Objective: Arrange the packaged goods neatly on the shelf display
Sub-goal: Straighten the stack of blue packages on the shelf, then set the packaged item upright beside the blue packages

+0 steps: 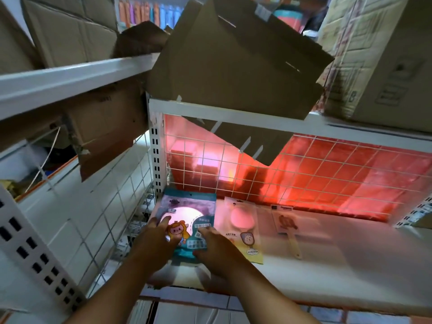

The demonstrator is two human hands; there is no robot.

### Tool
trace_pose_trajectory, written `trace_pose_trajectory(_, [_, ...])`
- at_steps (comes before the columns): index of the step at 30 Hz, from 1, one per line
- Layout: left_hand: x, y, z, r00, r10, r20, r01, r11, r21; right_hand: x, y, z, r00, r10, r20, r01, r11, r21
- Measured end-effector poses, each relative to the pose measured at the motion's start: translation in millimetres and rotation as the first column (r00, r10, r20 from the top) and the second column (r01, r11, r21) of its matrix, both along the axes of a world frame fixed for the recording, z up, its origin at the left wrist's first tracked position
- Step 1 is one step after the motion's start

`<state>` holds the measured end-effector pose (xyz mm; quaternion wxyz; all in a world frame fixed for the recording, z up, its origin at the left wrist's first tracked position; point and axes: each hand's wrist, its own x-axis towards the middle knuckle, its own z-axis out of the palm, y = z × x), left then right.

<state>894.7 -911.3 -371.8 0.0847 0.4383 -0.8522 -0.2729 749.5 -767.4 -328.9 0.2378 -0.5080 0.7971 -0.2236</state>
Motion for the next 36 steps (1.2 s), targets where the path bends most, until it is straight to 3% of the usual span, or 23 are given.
trace_pose_trajectory(3, [-10.2, -4.2, 10.7, 0.997, -0.072, 0.023, 0.075, 0.98, -0.185, -10.3, 0.1, 21.8, 0.999, -0.037, -0.003, 0.037, 0.999, -0.016])
trace_pose_trajectory(5, [-24.0, 6.5, 43.4, 0.99, -0.139, -0.006, 0.132, 0.956, -0.263, -20.8, 1.8, 43.0, 0.994, -0.069, -0.088, 0.066, 0.997, -0.041])
trace_pose_trajectory(12, [-62.0, 60.9, 134.7, 0.907, -0.4, -0.133, 0.334, 0.874, -0.353, -55.0, 43.5, 100.6, 0.939, -0.198, -0.281, 0.153, 0.973, -0.175])
trace_pose_trajectory(16, [-85.1, 108.3, 174.4, 0.866, -0.489, -0.109, 0.395, 0.801, -0.45, -75.8, 100.3, 145.6, 0.893, -0.25, -0.373, 0.163, 0.955, -0.249])
trace_pose_trajectory(25, [-176.7, 291.7, 268.3, 0.638, -0.735, -0.229, 0.463, 0.604, -0.649, -137.0, 339.9, 248.7, 0.702, -0.448, -0.554, 0.289, 0.89, -0.354])
trace_pose_trajectory(30, [-228.2, 420.1, 317.0, 0.485, -0.848, -0.214, 0.527, 0.479, -0.702, -141.0, 488.5, 287.9, 0.584, -0.616, -0.529, 0.414, 0.786, -0.459])
trace_pose_trajectory(36, [-277.5, 543.6, 349.3, 0.315, -0.925, -0.211, 0.549, 0.359, -0.755, -145.8, 624.6, 309.5, 0.404, -0.715, -0.571, 0.562, 0.686, -0.462])
